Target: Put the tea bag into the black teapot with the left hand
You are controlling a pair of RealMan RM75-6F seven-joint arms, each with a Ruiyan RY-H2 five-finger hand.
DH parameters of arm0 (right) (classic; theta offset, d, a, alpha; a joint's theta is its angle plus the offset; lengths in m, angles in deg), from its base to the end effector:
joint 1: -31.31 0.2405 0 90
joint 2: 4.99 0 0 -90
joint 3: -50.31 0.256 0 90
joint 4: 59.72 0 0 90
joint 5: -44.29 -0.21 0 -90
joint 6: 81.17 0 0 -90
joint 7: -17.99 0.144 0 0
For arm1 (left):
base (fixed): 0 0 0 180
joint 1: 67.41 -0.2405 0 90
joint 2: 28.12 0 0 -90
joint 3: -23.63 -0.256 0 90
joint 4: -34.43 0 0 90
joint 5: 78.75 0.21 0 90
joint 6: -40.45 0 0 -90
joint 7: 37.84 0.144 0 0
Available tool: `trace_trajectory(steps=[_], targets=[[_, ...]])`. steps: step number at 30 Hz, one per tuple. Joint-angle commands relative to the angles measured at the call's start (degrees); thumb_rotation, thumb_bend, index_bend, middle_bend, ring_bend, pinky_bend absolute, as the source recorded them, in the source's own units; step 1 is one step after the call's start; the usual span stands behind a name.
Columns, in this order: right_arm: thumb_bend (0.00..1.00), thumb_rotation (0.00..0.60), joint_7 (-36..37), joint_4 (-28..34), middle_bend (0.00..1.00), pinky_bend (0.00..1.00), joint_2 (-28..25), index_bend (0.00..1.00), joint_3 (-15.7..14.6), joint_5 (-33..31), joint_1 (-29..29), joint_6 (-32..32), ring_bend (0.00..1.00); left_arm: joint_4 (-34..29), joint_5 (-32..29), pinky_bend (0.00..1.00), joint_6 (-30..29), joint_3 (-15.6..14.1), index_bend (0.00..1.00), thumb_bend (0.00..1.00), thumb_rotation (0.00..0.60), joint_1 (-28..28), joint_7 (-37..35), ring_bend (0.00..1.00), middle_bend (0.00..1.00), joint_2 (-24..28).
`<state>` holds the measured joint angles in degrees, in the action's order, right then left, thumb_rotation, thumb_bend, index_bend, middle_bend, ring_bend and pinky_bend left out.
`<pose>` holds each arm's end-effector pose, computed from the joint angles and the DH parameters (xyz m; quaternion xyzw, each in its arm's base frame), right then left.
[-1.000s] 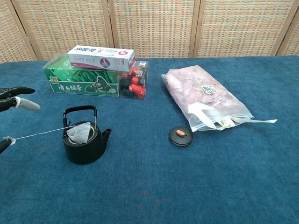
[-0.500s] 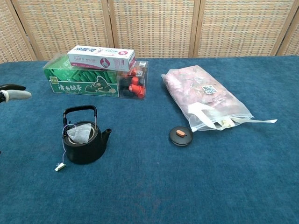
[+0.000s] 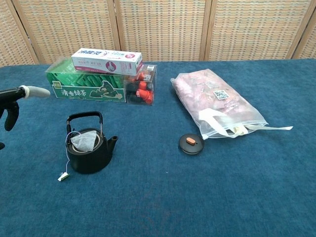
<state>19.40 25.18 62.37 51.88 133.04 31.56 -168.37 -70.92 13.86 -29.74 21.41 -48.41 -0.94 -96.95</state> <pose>-0.3379 -0.1511 0.1521 0.5978 -0.3828 0.3636 0.6032 -0.2056 0.2036 0.0701 -0.8042 -0.2021 -0.3028 0.4698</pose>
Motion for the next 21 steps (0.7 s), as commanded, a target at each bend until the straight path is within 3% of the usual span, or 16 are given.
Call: trace_trajectory(steps=[1,3,6,9,15,21], targets=[[0.00,0.600,-0.1,0.1,0.08,0.00,0.0,0.03,0.0,0.1,0.1,0.1,0.00,-1.9,-2.2,0.53,3.1,0.6,0.07,0.35,0.600,1.7,2.4,0.51,0.55,0.9],[0.00,0.600,-0.2,0.2,0.08,0.00,-0.1,0.03,0.0,0.1,0.2,0.1,0.00,-2.6,-3.9,0.54,5.5,0.8,0.09,0.42,0.600,2.7,3.8,0.52,0.57,0.9],[0.00,0.600,-0.3,0.3,0.08,0.00,-0.1,0.03,-0.1,0.2,0.2,0.1,0.00,-3.3,-5.8,0.56,7.7,1.0,0.11,0.72,0.600,3.7,4.8,0.55,0.61,0.9],[0.00,0.600,-0.4,0.3,0.08,0.00,-0.1,0.03,-0.1,0.2,0.2,0.1,0.00,-3.4,-7.5,0.57,9.6,1.0,0.11,0.87,0.600,4.7,6.2,0.57,0.63,0.5],[0.00,0.600,-0.5,0.4,0.08,0.00,-0.2,0.03,-0.2,0.1,0.1,0.1,0.00,-4.3,-11.1,0.58,12.2,1.2,0.11,0.95,0.600,6.4,8.7,0.59,0.65,-0.8],[0.00,0.600,-0.5,0.5,0.08,0.00,-0.2,0.03,-0.3,0.4,0.4,0.3,0.00,-5.4,-17.7,0.58,15.6,1.3,0.12,0.97,0.600,8.8,12.5,0.59,0.66,-1.5]])
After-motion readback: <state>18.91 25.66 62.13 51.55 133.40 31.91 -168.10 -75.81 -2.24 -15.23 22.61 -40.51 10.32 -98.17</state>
